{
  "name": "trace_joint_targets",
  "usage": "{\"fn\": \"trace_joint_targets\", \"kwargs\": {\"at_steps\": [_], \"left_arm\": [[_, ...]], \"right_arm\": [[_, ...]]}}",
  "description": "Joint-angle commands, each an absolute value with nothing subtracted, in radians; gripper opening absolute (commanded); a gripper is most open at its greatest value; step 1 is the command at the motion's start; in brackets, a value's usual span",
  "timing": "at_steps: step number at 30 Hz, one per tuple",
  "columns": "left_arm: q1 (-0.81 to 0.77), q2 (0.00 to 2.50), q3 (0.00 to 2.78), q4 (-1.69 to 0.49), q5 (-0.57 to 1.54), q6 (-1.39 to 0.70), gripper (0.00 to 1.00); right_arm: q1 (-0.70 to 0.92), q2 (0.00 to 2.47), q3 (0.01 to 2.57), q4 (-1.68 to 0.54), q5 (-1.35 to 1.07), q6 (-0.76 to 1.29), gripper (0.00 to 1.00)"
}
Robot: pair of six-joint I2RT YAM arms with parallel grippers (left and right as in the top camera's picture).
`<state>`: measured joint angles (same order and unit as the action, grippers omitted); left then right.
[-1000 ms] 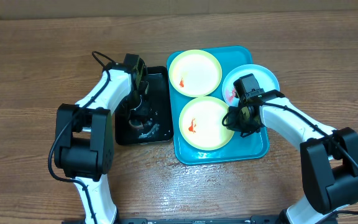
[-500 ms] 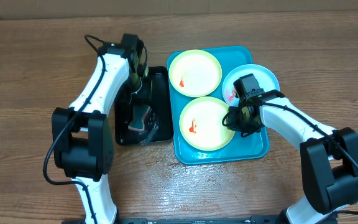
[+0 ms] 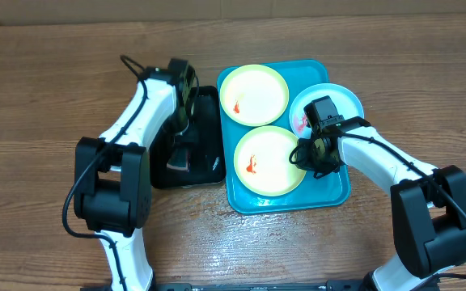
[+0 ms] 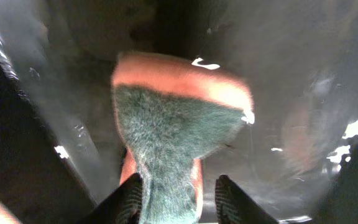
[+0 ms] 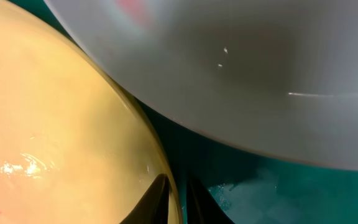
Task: Clean dirty plates on tray and stack at the side
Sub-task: 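Lift the sponge with the left gripper and carry it toward the teal tray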
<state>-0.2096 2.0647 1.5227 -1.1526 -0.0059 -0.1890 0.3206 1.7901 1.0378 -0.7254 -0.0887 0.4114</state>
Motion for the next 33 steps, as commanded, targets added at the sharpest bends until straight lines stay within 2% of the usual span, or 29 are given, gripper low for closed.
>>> {"fn": "trace_joint_targets", "kwargs": {"at_steps": [1, 2, 3, 4, 11, 21, 28, 33], "left_arm": [[-0.21, 2.04, 1.436, -1.097, -0.026, -0.231, 0.35], [-0.21, 2.04, 1.419, -1.082, -0.027, -0.233, 0.31], [-0.21, 2.04, 1.408, -1.07, -0.026, -0.233, 0.2], [-0.21, 2.04, 1.403, -1.065, -0.026, -0.234, 0.05], [-0.21, 2.04, 1.481, -1.137, -0.026, -0.268, 0.04], [-0.232, 2.04, 1.82, -1.328, 0.049, -0.305, 0.04], [-0.297, 2.042, 1.827, -1.324, -0.045, -0.324, 0.04], [-0.337, 2.042, 1.827, -1.322, 0.01, -0.352, 0.04]], "right_arm": [[0.315, 1.797, 1.034, -0.73, -0.038, 0.412, 0.13], [0.315, 1.797, 1.034, -0.73, -0.038, 0.412, 0.13], [0.315, 1.797, 1.034, -0.73, -0.038, 0.412, 0.13], [0.315, 1.797, 1.034, -0.73, -0.038, 0.412, 0.13], [0.315, 1.797, 1.034, -0.73, -0.038, 0.412, 0.13], [0.314, 1.797, 1.034, -0.728, -0.038, 0.412, 0.14], [0.314, 1.797, 1.034, -0.727, -0.038, 0.412, 0.14], [0.314, 1.797, 1.034, -0.727, -0.038, 0.412, 0.14]]}}
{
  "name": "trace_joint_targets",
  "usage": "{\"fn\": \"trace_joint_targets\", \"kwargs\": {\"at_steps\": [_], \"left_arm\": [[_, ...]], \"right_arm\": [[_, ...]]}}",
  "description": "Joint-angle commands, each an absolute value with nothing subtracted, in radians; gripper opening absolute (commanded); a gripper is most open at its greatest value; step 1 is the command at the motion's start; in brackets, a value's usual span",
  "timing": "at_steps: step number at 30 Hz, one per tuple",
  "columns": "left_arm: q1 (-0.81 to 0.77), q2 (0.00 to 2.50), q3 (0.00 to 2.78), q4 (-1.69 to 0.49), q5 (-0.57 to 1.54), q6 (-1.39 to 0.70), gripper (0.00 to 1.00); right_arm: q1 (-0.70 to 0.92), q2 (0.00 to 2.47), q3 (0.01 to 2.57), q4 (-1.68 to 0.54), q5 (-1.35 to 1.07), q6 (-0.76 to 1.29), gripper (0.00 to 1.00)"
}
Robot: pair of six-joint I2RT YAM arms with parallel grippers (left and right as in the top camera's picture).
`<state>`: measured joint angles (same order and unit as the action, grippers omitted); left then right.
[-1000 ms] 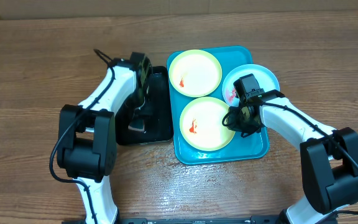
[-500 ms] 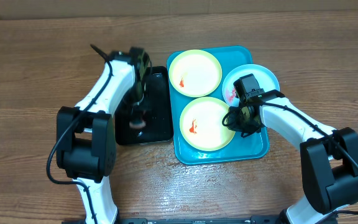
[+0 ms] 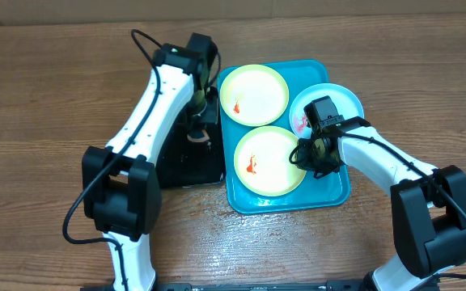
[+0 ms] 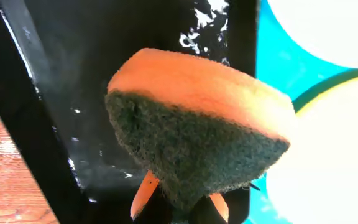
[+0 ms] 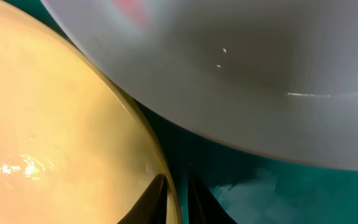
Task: Clean dirty plates on tray and stack at the side
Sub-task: 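Lift the sponge with the left gripper and carry it toward the teal tray, then scrub the lower yellow plate with the sponge held in the left gripper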
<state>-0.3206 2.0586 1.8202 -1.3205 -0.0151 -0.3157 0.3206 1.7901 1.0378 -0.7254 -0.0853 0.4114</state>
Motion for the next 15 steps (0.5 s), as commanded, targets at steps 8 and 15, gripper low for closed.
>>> {"fn": "trace_joint_targets", "kwargs": {"at_steps": [8, 15], "left_arm": [[-0.41, 2.042, 1.827, -1.278, 0.204, -0.406, 0.04], [-0.524, 2.049, 1.826, -1.2, 0.21, -0.508, 0.04]], "right_arm": [[0.314, 1.797, 1.034, -0.726, -0.038, 0.412, 0.14], [0.314, 1.797, 1.034, -0.727, -0.038, 0.412, 0.14]]}}
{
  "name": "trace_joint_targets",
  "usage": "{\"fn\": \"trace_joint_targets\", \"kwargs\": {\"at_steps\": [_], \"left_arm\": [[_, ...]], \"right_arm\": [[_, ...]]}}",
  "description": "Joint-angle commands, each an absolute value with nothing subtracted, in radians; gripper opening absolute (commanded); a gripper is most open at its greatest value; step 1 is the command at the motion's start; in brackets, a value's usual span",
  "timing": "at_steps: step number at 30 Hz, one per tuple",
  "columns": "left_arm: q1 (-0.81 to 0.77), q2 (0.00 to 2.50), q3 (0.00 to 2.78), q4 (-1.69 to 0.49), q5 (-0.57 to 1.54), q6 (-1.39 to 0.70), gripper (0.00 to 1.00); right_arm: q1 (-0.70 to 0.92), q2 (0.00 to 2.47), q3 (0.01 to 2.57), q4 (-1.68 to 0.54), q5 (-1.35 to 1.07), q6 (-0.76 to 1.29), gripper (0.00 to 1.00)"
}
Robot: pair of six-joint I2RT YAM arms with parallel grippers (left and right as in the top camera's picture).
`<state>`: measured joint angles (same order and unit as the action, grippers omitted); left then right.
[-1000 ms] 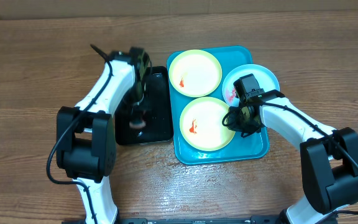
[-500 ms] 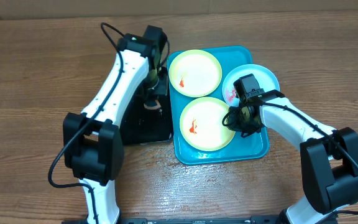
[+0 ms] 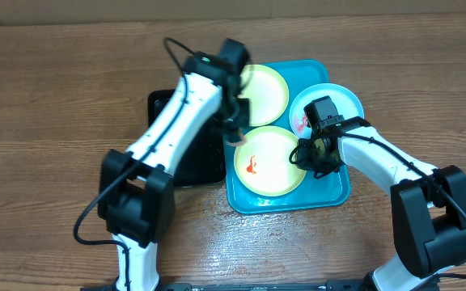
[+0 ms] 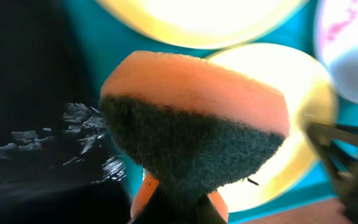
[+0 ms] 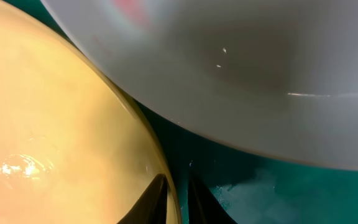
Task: Clean dirty plates on tray and stack at the side
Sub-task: 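Scrub the lower yellow plate with the sponge held in the left gripper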
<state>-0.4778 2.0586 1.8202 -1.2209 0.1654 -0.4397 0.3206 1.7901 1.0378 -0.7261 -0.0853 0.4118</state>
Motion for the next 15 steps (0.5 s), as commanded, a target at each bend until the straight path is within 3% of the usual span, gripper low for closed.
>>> {"fn": "trace_joint_targets", "kwargs": {"at_steps": [1, 11, 15], "left_arm": [[-0.535, 2.056, 1.826, -1.19, 0.21, -0.522, 0.04], [-0.589, 2.227, 1.826, -1.227, 0.208, -0.577, 0.04], [-0.587, 2.274, 1.826, -1.291, 0.049, -0.576, 0.04]], "right_arm": [[0.314, 1.797, 1.034, -0.728, -0.038, 0.412, 0.14], [0.314, 1.797, 1.034, -0.733, -0.038, 0.412, 0.14], [0.314, 1.797, 1.034, -0.735, -0.038, 0.412, 0.14]]}}
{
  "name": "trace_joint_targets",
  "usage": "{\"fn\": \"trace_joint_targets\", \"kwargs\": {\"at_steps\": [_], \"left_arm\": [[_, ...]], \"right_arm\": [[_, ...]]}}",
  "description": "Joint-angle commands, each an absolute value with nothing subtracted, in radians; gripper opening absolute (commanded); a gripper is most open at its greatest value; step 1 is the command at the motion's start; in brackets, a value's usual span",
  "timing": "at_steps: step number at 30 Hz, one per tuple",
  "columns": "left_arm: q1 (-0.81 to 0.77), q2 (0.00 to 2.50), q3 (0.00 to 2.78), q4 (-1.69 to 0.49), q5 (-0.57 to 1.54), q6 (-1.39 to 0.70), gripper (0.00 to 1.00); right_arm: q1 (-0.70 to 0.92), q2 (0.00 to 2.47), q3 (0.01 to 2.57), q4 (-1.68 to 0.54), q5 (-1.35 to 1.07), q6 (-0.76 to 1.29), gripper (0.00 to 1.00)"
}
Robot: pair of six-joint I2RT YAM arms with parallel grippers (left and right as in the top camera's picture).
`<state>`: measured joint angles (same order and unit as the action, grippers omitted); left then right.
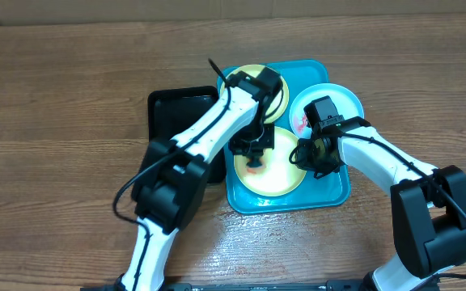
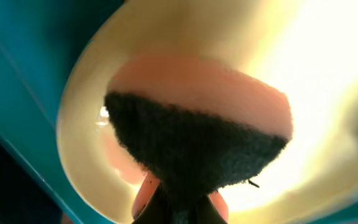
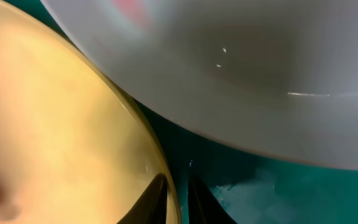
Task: Clean dirty plates on tray and stack at the side
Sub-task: 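Scrub the lower yellow plate with the sponge held in the left gripper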
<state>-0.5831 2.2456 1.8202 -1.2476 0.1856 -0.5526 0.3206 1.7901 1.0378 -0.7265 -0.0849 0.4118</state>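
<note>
On the teal tray (image 1: 336, 191) lie three plates. The near yellow plate (image 1: 282, 175) carries a red stain. My left gripper (image 1: 253, 152) is down over that plate, shut on an orange sponge with a dark green scrub side (image 2: 197, 134) that sits against the plate's inside (image 2: 89, 162). My right gripper (image 1: 304, 153) is shut on the same plate's right rim (image 3: 166, 186), one finger on each side. The far yellow plate (image 1: 275, 109) is partly under the left arm. The white plate (image 1: 342, 99), stained pink, lies at the tray's right and fills the top of the right wrist view (image 3: 247, 81).
A black tray (image 1: 167, 117) sits left of the teal tray on the wooden table (image 1: 55, 121). Both arms cross over the teal tray.
My left gripper has moved with the sponge from the tray's left edge to down onto the near yellow plate, over its red stain. The right gripper has not moved.
First my left gripper was low in the black tray, open around the sponge. Then it held the sponge above that tray, then over the teal tray's left edge, and now on the near yellow plate. My right gripper has gripped that plate's rim throughout.
</note>
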Motion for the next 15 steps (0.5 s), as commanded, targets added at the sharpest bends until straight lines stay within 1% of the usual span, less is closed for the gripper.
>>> {"fn": "trace_joint_targets", "kwargs": {"at_steps": [1, 4, 8, 10, 13, 15], "left_arm": [[-0.587, 2.286, 1.826, -1.308, -0.003, -0.576, 0.04], [-0.588, 2.305, 1.826, -1.327, -0.071, -0.561, 0.04], [-0.592, 2.313, 1.826, -1.313, -0.018, -0.533, 0.04], [-0.595, 2.313, 1.826, -1.277, 0.077, -0.48, 0.04], [-0.599, 2.313, 1.826, -1.188, 0.286, -0.363, 0.04], [-0.607, 2.315, 1.826, -1.148, 0.377, -0.311, 0.04]], "right_arm": [[0.314, 1.797, 1.034, -0.735, -0.038, 0.412, 0.14], [0.314, 1.797, 1.034, -0.735, -0.038, 0.412, 0.14], [0.314, 1.797, 1.034, -0.736, -0.038, 0.412, 0.14], [0.314, 1.797, 1.034, -0.736, -0.038, 0.412, 0.14], [0.314, 1.797, 1.034, -0.735, -0.038, 0.412, 0.14], [0.314, 1.797, 1.034, -0.736, -0.038, 0.412, 0.14]]}}
